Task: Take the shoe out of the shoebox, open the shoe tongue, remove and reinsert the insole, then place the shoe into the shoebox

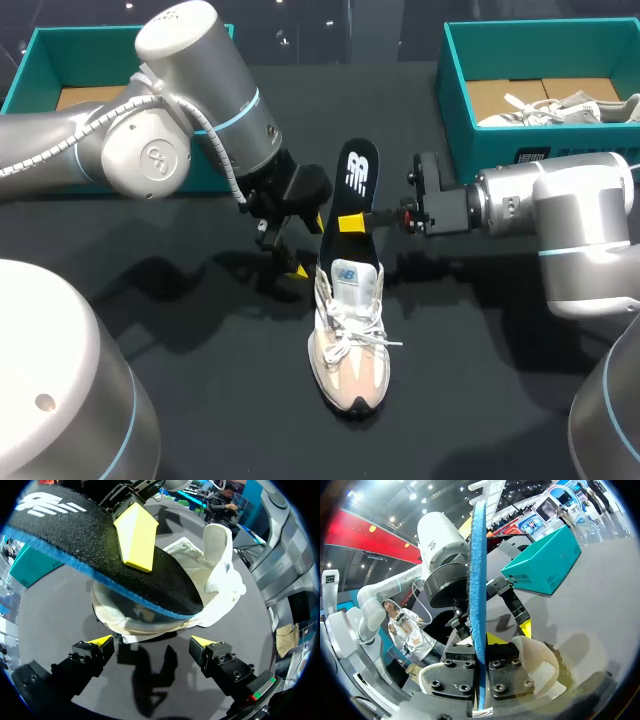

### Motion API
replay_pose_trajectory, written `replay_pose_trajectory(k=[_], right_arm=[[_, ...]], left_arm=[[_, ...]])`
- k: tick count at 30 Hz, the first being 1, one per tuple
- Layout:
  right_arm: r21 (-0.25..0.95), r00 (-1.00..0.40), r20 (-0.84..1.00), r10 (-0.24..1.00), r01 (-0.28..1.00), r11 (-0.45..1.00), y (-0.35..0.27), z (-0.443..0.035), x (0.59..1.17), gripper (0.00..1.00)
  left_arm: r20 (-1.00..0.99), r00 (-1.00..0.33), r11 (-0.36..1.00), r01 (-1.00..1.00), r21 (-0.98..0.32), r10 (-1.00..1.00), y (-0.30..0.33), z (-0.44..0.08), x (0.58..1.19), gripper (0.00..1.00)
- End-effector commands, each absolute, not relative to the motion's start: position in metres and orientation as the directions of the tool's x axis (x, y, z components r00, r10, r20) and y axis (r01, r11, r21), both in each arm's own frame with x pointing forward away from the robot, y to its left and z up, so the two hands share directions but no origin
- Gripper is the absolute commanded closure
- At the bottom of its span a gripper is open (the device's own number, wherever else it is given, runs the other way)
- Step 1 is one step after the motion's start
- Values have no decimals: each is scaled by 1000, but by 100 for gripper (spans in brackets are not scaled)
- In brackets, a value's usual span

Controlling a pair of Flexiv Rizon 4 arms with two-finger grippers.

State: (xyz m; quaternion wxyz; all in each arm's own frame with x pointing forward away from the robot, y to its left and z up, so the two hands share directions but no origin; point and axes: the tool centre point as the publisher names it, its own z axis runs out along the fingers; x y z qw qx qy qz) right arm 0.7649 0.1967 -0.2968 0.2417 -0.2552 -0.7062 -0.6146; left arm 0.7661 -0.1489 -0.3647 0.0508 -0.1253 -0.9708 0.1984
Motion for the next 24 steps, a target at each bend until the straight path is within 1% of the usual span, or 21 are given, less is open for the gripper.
replay_pose_trajectory(k=[1, 7, 17, 24], right_arm=[[730, -740, 667, 82, 672, 126, 200, -300, 767, 100], [711, -719, 685, 116, 695, 105, 199, -313, 763, 100], [690, -693, 708, 136, 720, 75, 200, -333, 744, 100], [663, -671, 726, 153, 741, 104, 205, -338, 733, 100]], left_arm=[[47, -963, 890, 224, -396, 264, -148, -364, 765, 0], [47, -963, 890, 224, -396, 264, -148, -364, 765, 0], [47, -963, 890, 224, -396, 264, -148, -364, 765, 0], [47, -963, 890, 224, -396, 264, -148, -364, 765, 0]])
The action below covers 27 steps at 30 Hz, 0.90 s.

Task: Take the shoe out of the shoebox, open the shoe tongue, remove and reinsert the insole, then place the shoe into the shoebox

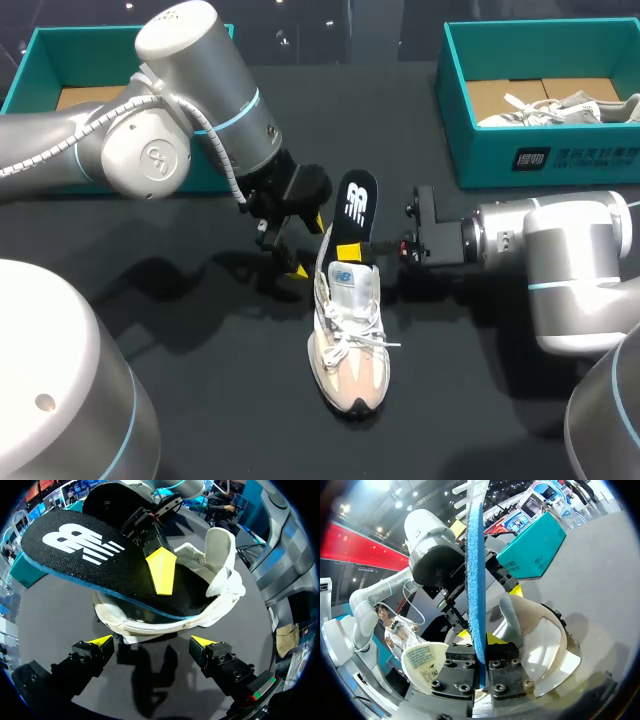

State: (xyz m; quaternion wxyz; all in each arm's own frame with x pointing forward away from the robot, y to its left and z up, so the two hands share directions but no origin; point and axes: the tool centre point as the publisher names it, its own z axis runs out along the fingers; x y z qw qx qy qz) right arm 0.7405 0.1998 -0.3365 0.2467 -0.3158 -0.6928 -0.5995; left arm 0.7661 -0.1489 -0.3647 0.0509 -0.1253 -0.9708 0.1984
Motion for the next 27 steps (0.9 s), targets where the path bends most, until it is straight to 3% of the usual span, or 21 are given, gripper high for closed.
replay_pose_trajectory(k=[1, 10, 11, 15, 27], right_arm=[[658, -667, 729, 154, 745, 113, 206, -339, 732, 100], [634, -648, 747, 152, 762, 133, 208, -342, 726, 100], [639, -651, 744, 148, 759, 128, 208, -341, 726, 84], [659, -672, 727, 138, 740, 132, 207, -333, 730, 71], [695, -721, 681, 126, 691, 200, 208, -312, 750, 74]], left_arm=[[47, -963, 890, 224, -396, 264, -148, -364, 765, 0], [47, -963, 890, 224, -396, 264, -148, -364, 765, 0], [47, -963, 890, 224, -396, 264, -148, -364, 765, 0], [47, -963, 890, 224, -396, 264, -148, -364, 765, 0], [47, -963, 890, 224, -396, 264, -148, -364, 765, 0]])
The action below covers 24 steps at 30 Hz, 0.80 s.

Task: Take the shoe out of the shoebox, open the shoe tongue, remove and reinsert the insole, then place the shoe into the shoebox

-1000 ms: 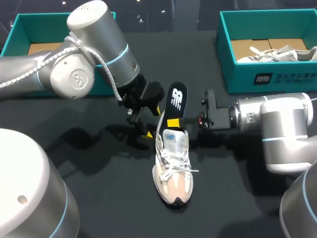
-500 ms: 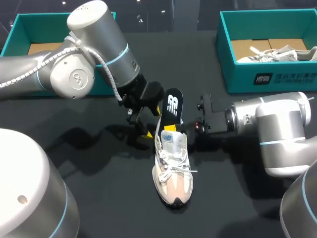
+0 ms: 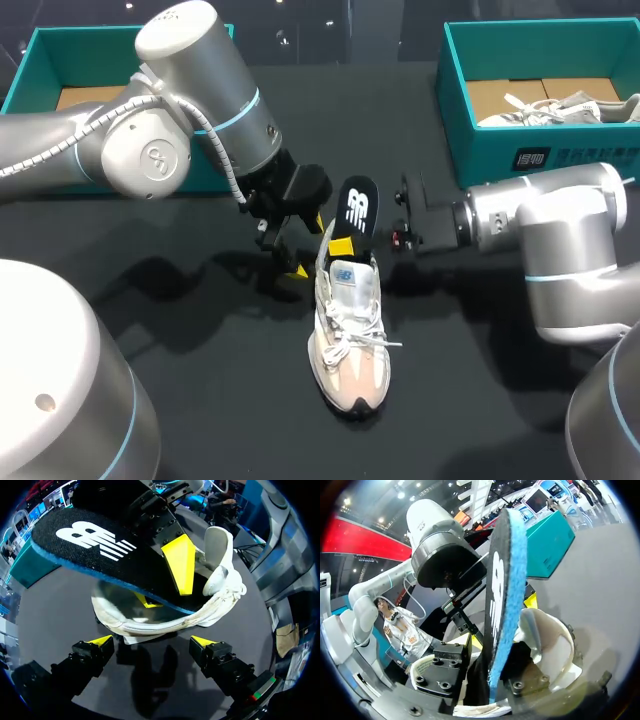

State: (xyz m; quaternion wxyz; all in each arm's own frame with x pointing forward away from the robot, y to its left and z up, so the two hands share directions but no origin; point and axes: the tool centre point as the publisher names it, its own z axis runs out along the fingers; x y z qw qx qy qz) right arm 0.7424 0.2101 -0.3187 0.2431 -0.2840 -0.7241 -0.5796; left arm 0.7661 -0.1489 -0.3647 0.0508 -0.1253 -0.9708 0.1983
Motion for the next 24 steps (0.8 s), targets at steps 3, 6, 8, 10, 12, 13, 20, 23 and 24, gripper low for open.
replay_pose_trajectory(k=[3, 6, 8, 10, 12, 13, 20, 23, 24], right_arm=[[696, -723, 679, 127, 689, 202, 203, -311, 757, 73], [695, -721, 680, 132, 691, 199, 197, -311, 761, 73], [696, -721, 680, 135, 692, 189, 192, -311, 762, 73], [700, -722, 679, 132, 691, 181, 189, -310, 763, 74], [702, -723, 680, 125, 691, 176, 186, -310, 765, 76], [700, -721, 682, 124, 692, 175, 186, -311, 766, 80], [671, -698, 708, 105, 712, 208, 192, -318, 769, 100], [648, -677, 729, 104, 731, 213, 194, -325, 763, 100], [639, -668, 737, 106, 739, 214, 194, -328, 761, 100]], left_arm=[[47, -963, 890, 224, -396, 264, -148, -364, 765, 0], [47, -963, 890, 224, -396, 264, -148, -364, 765, 0], [47, -963, 890, 224, -396, 264, -148, -364, 765, 0], [47, -963, 890, 224, -396, 264, -148, -364, 765, 0], [47, -963, 890, 224, -396, 264, -148, -364, 765, 0], [47, -963, 890, 224, -396, 264, -148, -364, 765, 0], [47, -963, 890, 224, -396, 264, -148, -364, 765, 0], [47, -963, 890, 224, -396, 264, -148, -364, 765, 0], [47, -963, 890, 224, -396, 264, -148, -364, 765, 0]])
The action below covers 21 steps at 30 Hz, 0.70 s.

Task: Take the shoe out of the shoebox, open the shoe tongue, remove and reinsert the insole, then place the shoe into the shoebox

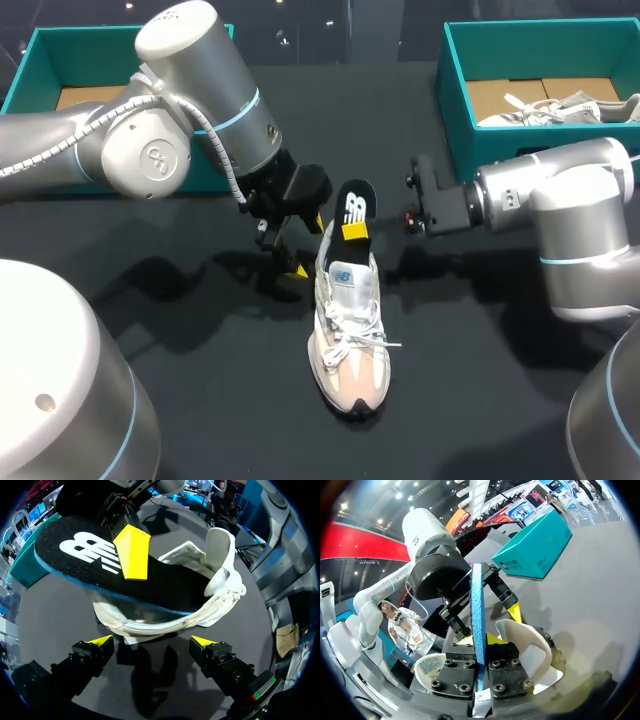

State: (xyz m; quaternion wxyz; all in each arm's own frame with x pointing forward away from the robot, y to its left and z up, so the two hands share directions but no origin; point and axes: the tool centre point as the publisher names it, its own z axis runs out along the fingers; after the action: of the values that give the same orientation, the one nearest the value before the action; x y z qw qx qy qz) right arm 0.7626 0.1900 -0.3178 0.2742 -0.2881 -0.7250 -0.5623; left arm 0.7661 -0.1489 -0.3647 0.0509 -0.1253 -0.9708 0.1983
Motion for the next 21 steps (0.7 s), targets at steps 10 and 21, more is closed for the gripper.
replay_pose_trajectory(k=[10, 21], right_arm=[[559, -584, 802, 122, 807, 190, 198, -350, 729, 100], [602, -635, 762, 124, 766, 223, 204, -330, 735, 73]], left_arm=[[47, -963, 890, 224, -396, 264, -148, -364, 765, 0], [47, -963, 890, 224, -396, 264, -148, -364, 765, 0]])
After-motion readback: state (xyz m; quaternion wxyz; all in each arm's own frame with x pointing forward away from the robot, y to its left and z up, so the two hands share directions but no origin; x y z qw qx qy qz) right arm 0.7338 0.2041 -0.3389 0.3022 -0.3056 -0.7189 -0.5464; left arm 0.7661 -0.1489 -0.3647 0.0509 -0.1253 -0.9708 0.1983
